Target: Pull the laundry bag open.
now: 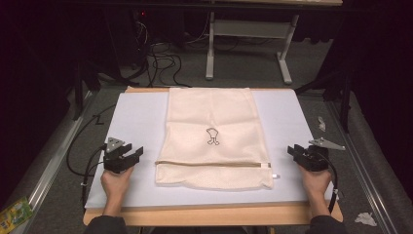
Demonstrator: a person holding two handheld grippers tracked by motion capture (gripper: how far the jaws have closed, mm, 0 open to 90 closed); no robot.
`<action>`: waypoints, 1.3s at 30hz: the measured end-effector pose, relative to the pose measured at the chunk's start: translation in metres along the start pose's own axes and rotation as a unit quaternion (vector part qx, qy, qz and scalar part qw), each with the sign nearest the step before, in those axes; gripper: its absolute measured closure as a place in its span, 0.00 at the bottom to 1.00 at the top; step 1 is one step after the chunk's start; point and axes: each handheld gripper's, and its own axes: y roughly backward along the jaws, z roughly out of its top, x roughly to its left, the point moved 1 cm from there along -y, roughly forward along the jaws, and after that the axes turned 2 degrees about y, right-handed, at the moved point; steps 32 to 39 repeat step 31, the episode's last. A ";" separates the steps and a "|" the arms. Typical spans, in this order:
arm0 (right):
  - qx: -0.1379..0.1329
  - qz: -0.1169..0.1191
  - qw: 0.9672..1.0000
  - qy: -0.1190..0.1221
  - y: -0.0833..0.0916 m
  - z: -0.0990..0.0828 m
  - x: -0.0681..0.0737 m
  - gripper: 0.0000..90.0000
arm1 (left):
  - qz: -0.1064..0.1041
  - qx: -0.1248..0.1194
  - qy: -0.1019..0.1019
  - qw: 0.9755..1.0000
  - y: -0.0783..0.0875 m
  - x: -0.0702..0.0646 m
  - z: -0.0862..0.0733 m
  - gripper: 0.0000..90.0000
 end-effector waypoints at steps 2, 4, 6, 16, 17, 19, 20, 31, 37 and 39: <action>0.001 -0.001 1.000 0.000 -0.001 0.000 0.001 0.72 | 0.007 0.003 -0.002 1.000 -0.003 0.001 0.000 0.53; 0.003 -0.005 1.000 0.002 -0.002 0.000 0.002 0.69 | 0.013 0.004 0.003 1.000 -0.005 0.003 0.000 0.53; 0.007 -0.009 1.000 0.006 -0.004 -0.001 0.003 0.68 | 0.014 0.003 0.011 1.000 -0.007 0.005 0.000 0.53; 0.005 -0.016 1.000 0.008 -0.008 -0.008 0.005 0.67 | 0.028 0.009 -0.005 1.000 -0.015 0.001 -0.005 0.53; 0.000 -0.015 1.000 0.010 -0.008 -0.008 0.005 0.67 | 0.028 0.011 -0.007 1.000 -0.015 0.001 -0.005 0.52; -0.002 -0.014 1.000 0.006 -0.008 -0.009 0.006 0.66 | 0.029 0.011 -0.011 0.999 -0.015 0.000 -0.006 0.52; -0.005 -0.015 1.000 0.008 -0.007 -0.010 0.006 0.66 | 0.028 0.013 -0.011 0.999 -0.016 0.000 -0.006 0.52; -0.001 -0.018 1.000 0.012 -0.008 -0.011 0.007 0.63 | 0.027 0.020 -0.012 0.999 -0.018 -0.001 -0.006 0.50; -0.001 -0.018 1.000 0.012 -0.008 -0.011 0.007 0.63 | 0.027 0.020 -0.012 0.999 -0.018 -0.001 -0.006 0.50; -0.001 -0.018 1.000 0.012 -0.008 -0.011 0.007 0.63 | 0.027 0.020 -0.012 0.999 -0.018 -0.001 -0.006 0.50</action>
